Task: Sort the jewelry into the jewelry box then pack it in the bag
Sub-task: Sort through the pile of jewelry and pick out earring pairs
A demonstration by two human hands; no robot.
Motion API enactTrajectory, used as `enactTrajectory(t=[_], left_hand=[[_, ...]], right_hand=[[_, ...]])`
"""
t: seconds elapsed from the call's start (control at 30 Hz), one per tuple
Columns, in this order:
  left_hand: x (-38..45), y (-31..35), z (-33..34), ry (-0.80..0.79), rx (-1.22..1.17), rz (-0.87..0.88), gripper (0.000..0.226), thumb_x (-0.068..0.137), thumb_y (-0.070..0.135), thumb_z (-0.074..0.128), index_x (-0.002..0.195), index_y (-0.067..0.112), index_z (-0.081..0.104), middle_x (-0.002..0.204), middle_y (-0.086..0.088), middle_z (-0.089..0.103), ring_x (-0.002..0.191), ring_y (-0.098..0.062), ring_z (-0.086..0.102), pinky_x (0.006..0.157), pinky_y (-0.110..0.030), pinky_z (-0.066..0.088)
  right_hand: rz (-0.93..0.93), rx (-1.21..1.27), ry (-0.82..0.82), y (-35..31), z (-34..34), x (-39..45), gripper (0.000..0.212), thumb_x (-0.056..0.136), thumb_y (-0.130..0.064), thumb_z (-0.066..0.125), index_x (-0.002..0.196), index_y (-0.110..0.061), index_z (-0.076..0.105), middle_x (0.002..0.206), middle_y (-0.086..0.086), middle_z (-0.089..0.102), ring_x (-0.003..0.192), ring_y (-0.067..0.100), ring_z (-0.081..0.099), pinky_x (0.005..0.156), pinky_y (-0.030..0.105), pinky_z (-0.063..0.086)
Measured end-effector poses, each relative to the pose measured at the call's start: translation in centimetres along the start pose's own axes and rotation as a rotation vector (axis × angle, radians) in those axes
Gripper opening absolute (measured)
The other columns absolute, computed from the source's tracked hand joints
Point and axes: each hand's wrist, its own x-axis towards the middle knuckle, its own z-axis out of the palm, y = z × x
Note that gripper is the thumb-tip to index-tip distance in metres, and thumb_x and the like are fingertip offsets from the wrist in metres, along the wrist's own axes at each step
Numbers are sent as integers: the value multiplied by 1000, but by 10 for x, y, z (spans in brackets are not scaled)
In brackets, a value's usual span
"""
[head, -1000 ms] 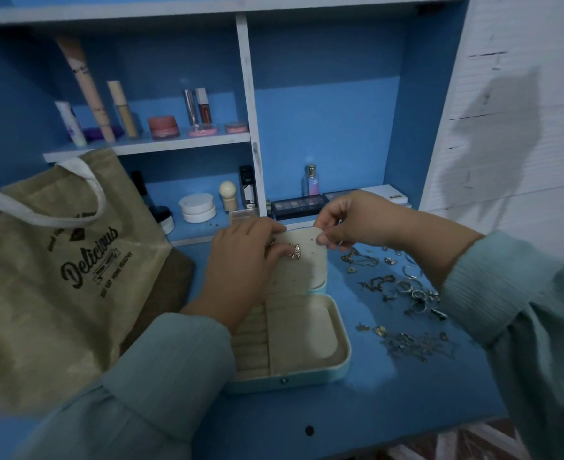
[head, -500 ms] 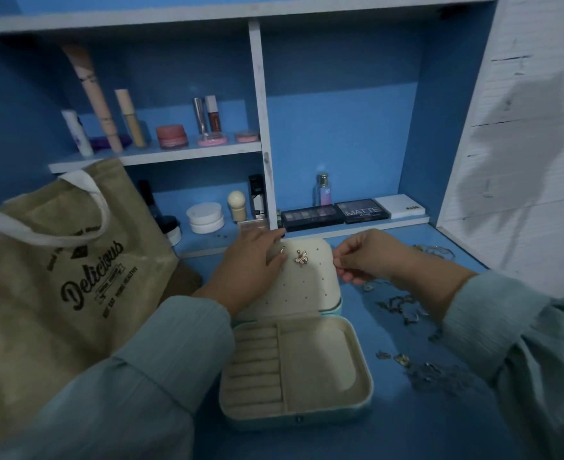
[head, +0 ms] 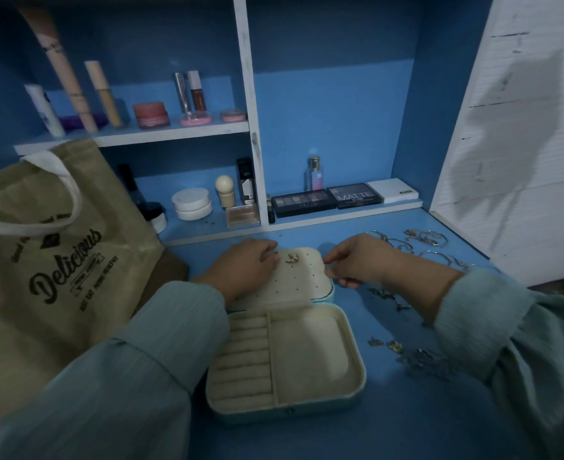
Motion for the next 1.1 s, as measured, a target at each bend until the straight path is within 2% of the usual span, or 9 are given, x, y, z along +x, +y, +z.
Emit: enactTrajectory(t=[0.1, 0.27, 0.37, 0.5, 0.57, 0.7, 0.8, 0.93, 1.1], left_hand=[[-1, 2, 1, 10, 17, -17, 45, 98, 37, 37, 141, 23, 37, 145, -6, 37, 133, -23, 35, 112, -37, 27], [-7, 13, 5, -10, 101, -9, 50, 97, 41, 36, 144, 27, 29, 149, -5, 32, 135, -23, 33, 113, -39, 24], [-9, 25, 8, 17, 231, 19, 49, 96, 41, 34, 143, 31, 30, 149, -2, 33, 134, -23, 33, 113, -44, 22], [-8, 48, 10, 38, 292, 105, 44, 93, 37, 34, 136, 33, 40, 144, 1, 39, 131, -22, 37, 111, -47, 21], [-7, 64, 11, 7, 263, 139, 42, 94, 38, 36, 135, 33, 44, 143, 3, 41, 129, -21, 40, 111, -46, 23], [-3, 94, 21, -71, 234, 238, 39, 97, 40, 38, 132, 28, 50, 139, 1, 46, 124, -20, 46, 107, -36, 32], [11, 110, 31, -138, 213, 279, 38, 97, 40, 40, 130, 24, 52, 135, -1, 49, 121, -21, 47, 103, -34, 37], [41, 131, 40, -166, 175, 287, 38, 98, 38, 40, 131, 23, 51, 134, -2, 47, 122, -20, 45, 104, -34, 35], [85, 158, 46, -182, 129, 319, 40, 100, 32, 38, 138, 22, 42, 144, -1, 38, 130, -19, 38, 108, -31, 29]], right_hand=[[-5, 58, -27, 4, -2, -6, 18, 87, -6, 62, 104, -4, 65, 61, 7, 56, 39, 2, 49, 46, 11, 47], [-60, 34, -8, 10, -4, -22, 18, 90, -6, 56, 104, -5, 65, 63, 4, 57, 43, 2, 51, 45, 9, 44], [-133, -80, 65, 19, -8, -29, 19, 89, -10, 57, 104, -5, 68, 71, 0, 60, 56, 3, 54, 51, 7, 43], [-179, -254, 141, 34, -27, -40, 17, 90, -17, 58, 101, -13, 70, 70, -14, 55, 57, -4, 48, 52, 0, 37], [-164, -318, 157, 45, -41, -45, 15, 90, -22, 58, 97, -16, 70, 77, -9, 62, 62, -2, 50, 55, 3, 38], [-99, -463, 194, 68, -70, -51, 18, 91, -27, 56, 96, -17, 70, 96, -2, 66, 86, 13, 59, 77, 23, 46], [-70, -603, 190, 83, -91, -56, 22, 92, -25, 53, 106, -16, 68, 91, -8, 54, 91, 12, 54, 81, 21, 41], [64, -666, 206, 107, -114, -54, 32, 92, -29, 53, 122, -20, 59, 124, 4, 45, 112, 21, 50, 96, 28, 38], [79, -743, 121, 129, -128, -46, 31, 92, -27, 51, 121, -20, 61, 126, 3, 50, 112, 20, 51, 95, 27, 41]])
